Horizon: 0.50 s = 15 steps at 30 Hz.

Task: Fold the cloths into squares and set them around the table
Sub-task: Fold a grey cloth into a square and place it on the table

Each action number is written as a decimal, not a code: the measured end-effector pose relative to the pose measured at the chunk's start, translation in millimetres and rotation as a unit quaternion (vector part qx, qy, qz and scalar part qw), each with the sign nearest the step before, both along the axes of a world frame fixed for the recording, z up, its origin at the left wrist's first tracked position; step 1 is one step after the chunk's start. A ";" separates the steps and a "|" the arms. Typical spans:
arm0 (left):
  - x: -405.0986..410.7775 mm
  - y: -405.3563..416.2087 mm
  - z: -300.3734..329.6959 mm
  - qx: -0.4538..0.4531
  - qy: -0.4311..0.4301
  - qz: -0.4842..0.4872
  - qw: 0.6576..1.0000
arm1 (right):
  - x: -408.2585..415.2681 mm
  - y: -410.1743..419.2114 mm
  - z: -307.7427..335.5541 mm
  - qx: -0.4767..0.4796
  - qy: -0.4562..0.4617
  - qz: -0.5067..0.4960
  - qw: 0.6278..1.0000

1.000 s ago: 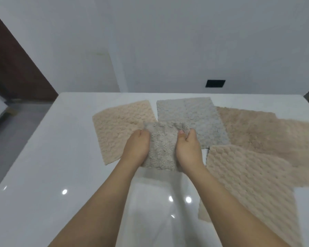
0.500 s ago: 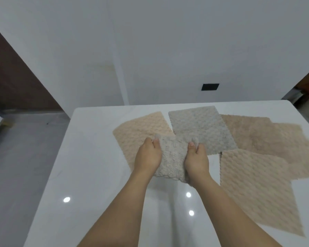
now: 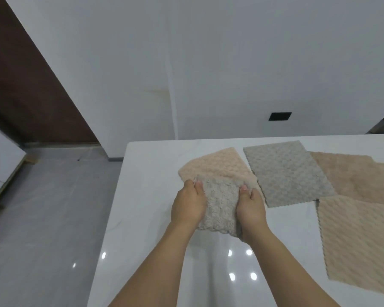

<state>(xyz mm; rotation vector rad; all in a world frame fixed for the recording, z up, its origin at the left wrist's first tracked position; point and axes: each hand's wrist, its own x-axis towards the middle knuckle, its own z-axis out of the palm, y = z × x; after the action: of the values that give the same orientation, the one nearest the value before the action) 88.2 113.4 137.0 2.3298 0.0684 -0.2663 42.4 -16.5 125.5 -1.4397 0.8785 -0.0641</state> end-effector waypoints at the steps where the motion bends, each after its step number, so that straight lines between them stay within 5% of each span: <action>1: 3.2 12.2 2.6 -0.004 -0.006 -0.004 1.000 | 4.1 11.5 0.7 -0.003 -0.004 -0.002 1.000; 15: 37.4 119.3 -18.8 -0.003 0.041 -0.094 0.995 | 20.7 128.9 -8.8 -0.075 0.030 -0.104 0.991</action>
<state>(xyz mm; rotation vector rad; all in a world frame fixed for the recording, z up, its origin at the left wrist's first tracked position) 125.6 232.7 118.1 2.3204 -0.1106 -0.4562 63.1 112.4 116.7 -1.4915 1.0909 -0.2496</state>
